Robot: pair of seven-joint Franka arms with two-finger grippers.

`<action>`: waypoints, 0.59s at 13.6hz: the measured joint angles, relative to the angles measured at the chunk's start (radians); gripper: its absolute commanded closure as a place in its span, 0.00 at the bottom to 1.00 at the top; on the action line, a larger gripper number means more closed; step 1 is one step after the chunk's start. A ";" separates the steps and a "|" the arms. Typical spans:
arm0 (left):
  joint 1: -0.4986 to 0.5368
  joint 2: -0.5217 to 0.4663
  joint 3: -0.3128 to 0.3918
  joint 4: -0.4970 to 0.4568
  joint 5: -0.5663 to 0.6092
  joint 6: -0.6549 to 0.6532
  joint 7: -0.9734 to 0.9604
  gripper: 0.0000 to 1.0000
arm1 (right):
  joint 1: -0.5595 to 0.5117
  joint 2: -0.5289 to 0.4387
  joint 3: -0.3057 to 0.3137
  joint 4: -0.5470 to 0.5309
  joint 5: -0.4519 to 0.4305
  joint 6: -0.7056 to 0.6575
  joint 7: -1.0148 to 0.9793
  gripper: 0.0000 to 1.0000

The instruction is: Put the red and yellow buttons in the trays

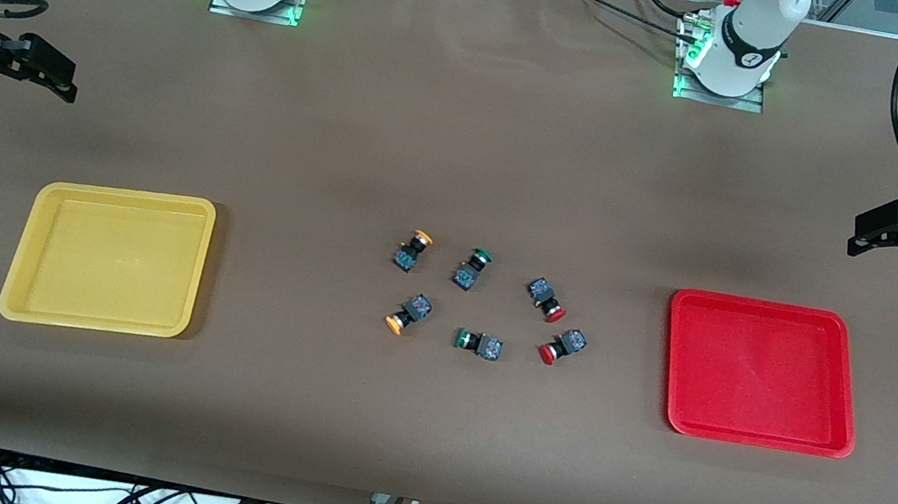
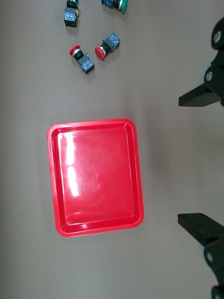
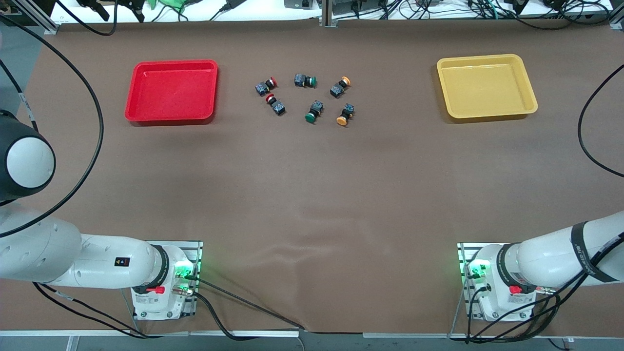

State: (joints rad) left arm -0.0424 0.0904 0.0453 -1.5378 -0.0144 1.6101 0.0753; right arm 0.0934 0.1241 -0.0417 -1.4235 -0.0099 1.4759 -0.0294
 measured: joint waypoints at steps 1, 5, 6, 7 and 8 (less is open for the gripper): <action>-0.001 0.000 0.000 0.001 0.000 0.000 0.000 0.00 | 0.000 0.000 0.000 0.000 0.000 0.000 0.000 0.00; -0.029 0.000 -0.006 0.005 -0.001 0.000 -0.010 0.00 | 0.000 0.001 0.000 0.000 0.000 0.000 0.000 0.00; -0.048 0.001 -0.008 0.005 -0.001 0.000 -0.039 0.00 | 0.000 0.001 0.000 0.000 0.000 0.000 0.000 0.00; -0.073 0.004 -0.010 0.005 -0.002 0.000 -0.080 0.00 | 0.000 0.002 0.000 0.000 0.000 0.000 0.000 0.00; -0.105 0.013 -0.012 0.005 -0.002 0.000 -0.127 0.00 | -0.001 0.002 0.000 0.000 0.000 0.002 0.000 0.00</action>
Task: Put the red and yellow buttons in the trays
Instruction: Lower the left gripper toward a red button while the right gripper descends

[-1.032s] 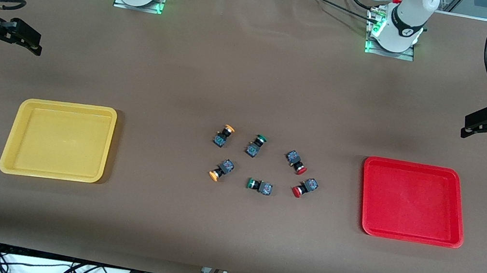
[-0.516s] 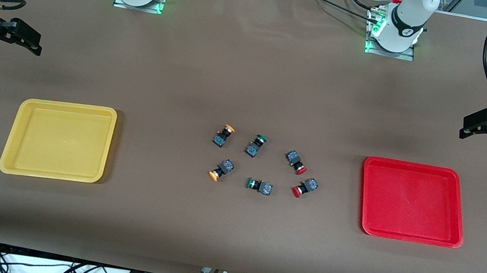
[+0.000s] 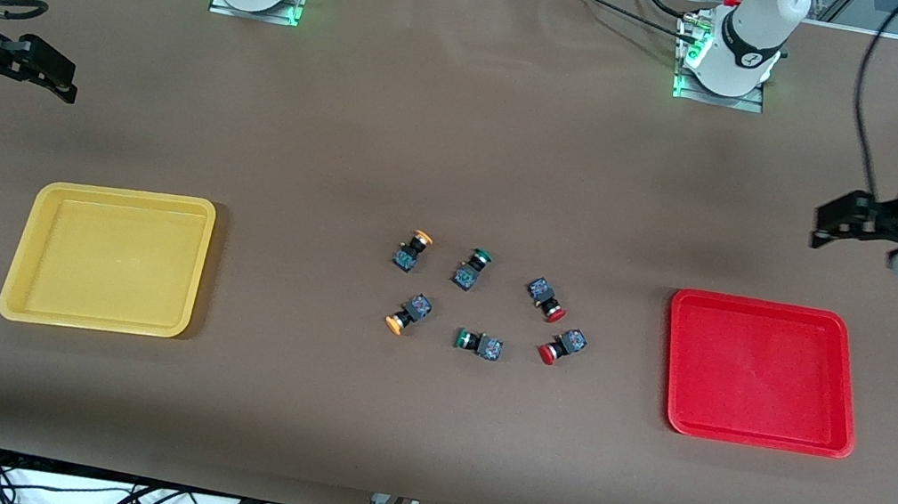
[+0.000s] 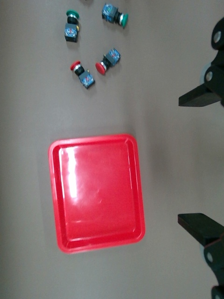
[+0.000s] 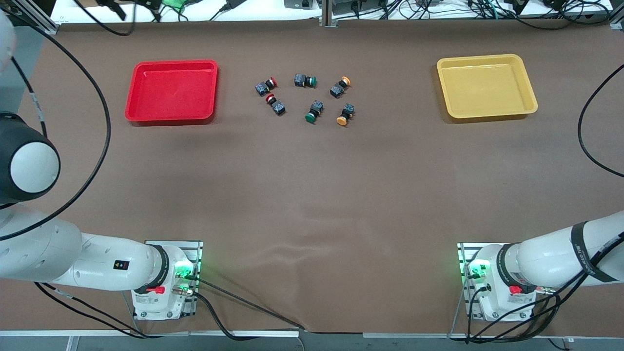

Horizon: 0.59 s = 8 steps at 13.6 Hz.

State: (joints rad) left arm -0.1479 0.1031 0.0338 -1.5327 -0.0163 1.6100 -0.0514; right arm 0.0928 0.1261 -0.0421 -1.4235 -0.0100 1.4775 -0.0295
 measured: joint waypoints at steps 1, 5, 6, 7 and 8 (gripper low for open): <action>-0.037 0.012 -0.001 0.000 0.000 0.001 -0.047 0.00 | 0.000 0.000 0.000 0.000 0.000 0.005 0.000 0.00; -0.208 0.094 -0.009 0.054 -0.034 0.032 -0.388 0.00 | 0.001 0.011 0.001 0.000 0.000 0.014 0.000 0.00; -0.252 0.126 -0.010 0.082 -0.037 0.040 -0.494 0.00 | 0.001 0.018 0.001 0.000 0.000 0.016 0.000 0.00; -0.290 0.161 -0.010 0.114 -0.038 0.045 -0.595 0.00 | 0.001 0.032 0.002 -0.001 0.000 0.021 0.000 0.00; -0.322 0.198 -0.011 0.147 -0.038 0.055 -0.696 0.00 | 0.002 0.052 0.002 -0.002 0.000 0.032 0.000 0.00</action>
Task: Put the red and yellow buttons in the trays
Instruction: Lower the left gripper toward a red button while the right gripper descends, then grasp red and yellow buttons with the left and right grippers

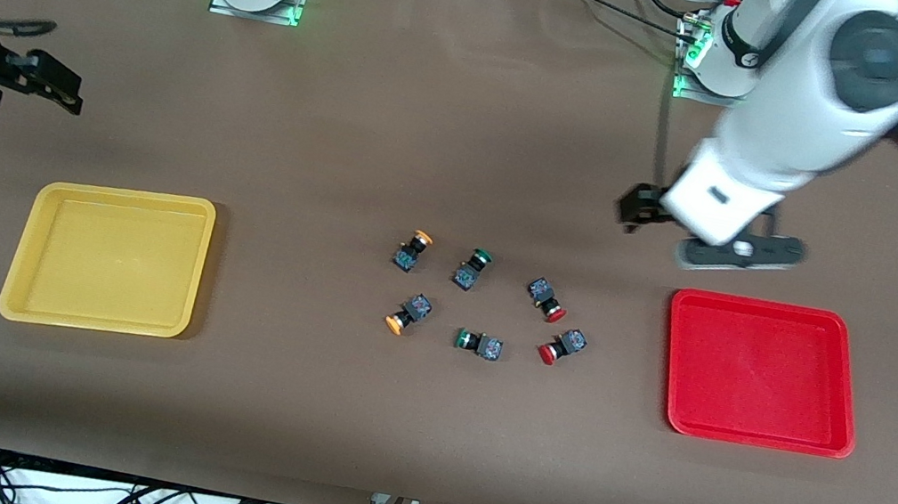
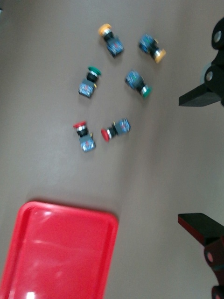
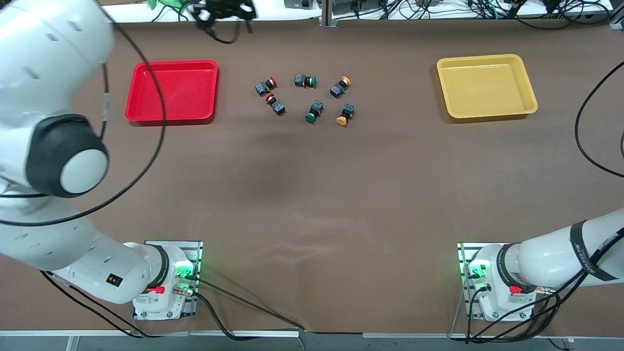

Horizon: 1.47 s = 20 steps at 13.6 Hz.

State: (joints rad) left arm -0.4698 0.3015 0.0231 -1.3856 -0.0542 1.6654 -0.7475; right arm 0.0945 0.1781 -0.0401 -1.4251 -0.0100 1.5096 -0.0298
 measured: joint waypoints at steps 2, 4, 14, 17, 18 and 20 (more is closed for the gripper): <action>-0.032 0.059 0.000 0.051 -0.015 0.026 -0.160 0.00 | 0.000 0.052 0.000 -0.001 -0.001 0.029 0.000 0.00; -0.029 0.087 0.010 0.074 -0.086 0.033 -0.253 0.00 | 0.000 0.098 0.000 -0.001 -0.001 0.071 0.000 0.00; 0.026 0.208 0.033 0.025 -0.092 0.134 -0.412 0.00 | 0.165 0.330 0.017 -0.002 0.003 0.378 0.393 0.00; 0.022 0.281 0.030 -0.035 -0.078 0.279 -0.412 0.00 | 0.262 0.413 0.020 -0.003 0.012 0.487 0.618 0.00; 0.018 0.315 0.029 -0.041 -0.078 0.324 -0.412 0.00 | 0.292 0.436 0.020 -0.002 0.026 0.516 0.678 0.00; 0.009 0.377 0.027 -0.044 -0.078 0.407 -0.416 0.00 | 0.351 0.476 0.022 -0.002 0.050 0.566 0.789 0.00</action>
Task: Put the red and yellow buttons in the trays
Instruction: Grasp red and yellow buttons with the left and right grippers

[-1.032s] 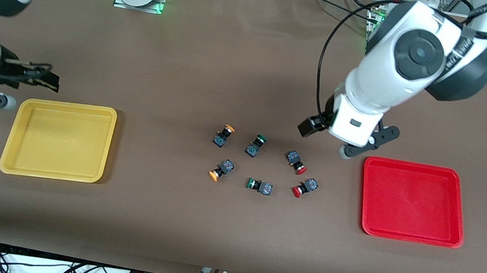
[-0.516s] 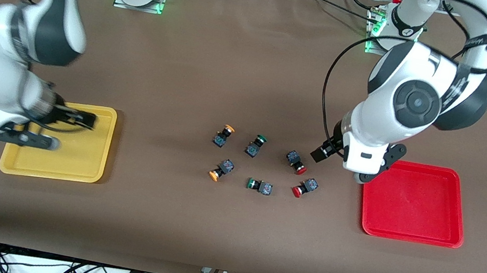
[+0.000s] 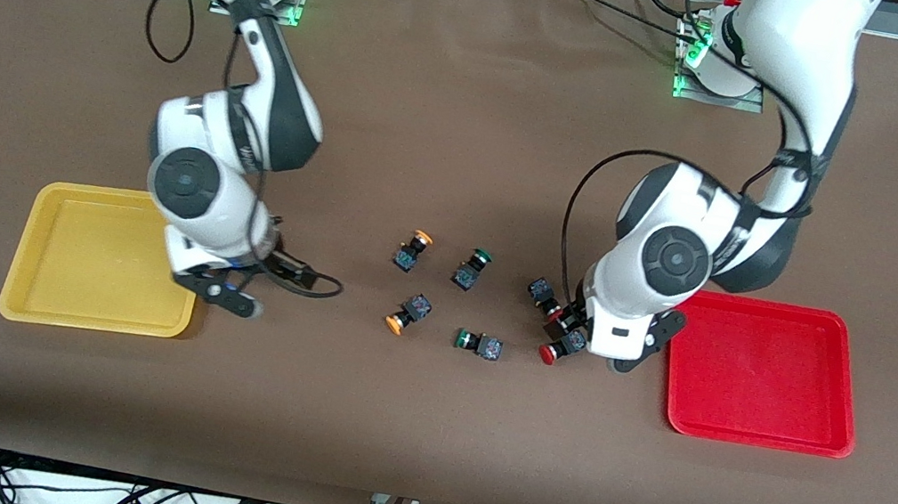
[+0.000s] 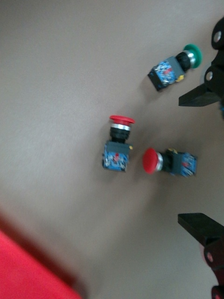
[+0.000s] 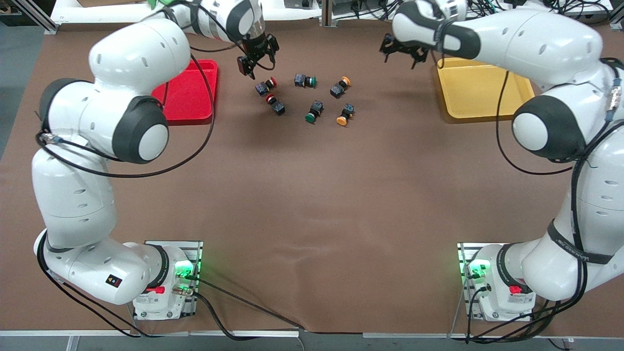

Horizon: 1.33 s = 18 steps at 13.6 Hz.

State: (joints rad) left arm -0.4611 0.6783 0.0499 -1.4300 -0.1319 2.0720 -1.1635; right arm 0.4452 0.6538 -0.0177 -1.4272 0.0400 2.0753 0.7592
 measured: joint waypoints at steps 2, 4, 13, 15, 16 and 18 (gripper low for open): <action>-0.012 0.049 -0.001 -0.001 0.000 0.061 -0.003 0.00 | 0.060 0.038 0.000 0.000 0.003 0.049 0.102 0.00; -0.022 0.085 -0.001 -0.002 0.000 0.091 -0.005 0.00 | 0.112 0.079 0.000 0.000 0.004 0.092 0.170 0.00; -0.054 0.125 -0.003 -0.125 0.057 0.258 -0.022 0.36 | 0.203 0.168 0.000 0.000 0.017 0.179 0.249 0.00; -0.054 0.124 -0.002 -0.125 0.057 0.263 -0.022 0.67 | 0.214 0.173 0.000 0.000 0.043 0.191 0.250 0.00; -0.054 0.122 -0.002 -0.125 0.057 0.263 -0.022 0.76 | 0.219 0.178 0.000 0.000 0.045 0.195 0.251 0.01; -0.054 0.115 -0.002 -0.125 0.057 0.263 -0.022 1.00 | 0.229 0.187 0.000 0.000 0.046 0.201 0.256 0.17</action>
State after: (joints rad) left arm -0.5152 0.7930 0.0474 -1.5547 -0.0753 2.3349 -1.1855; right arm 0.6744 0.8408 -0.0176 -1.4269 0.0857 2.2761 1.0147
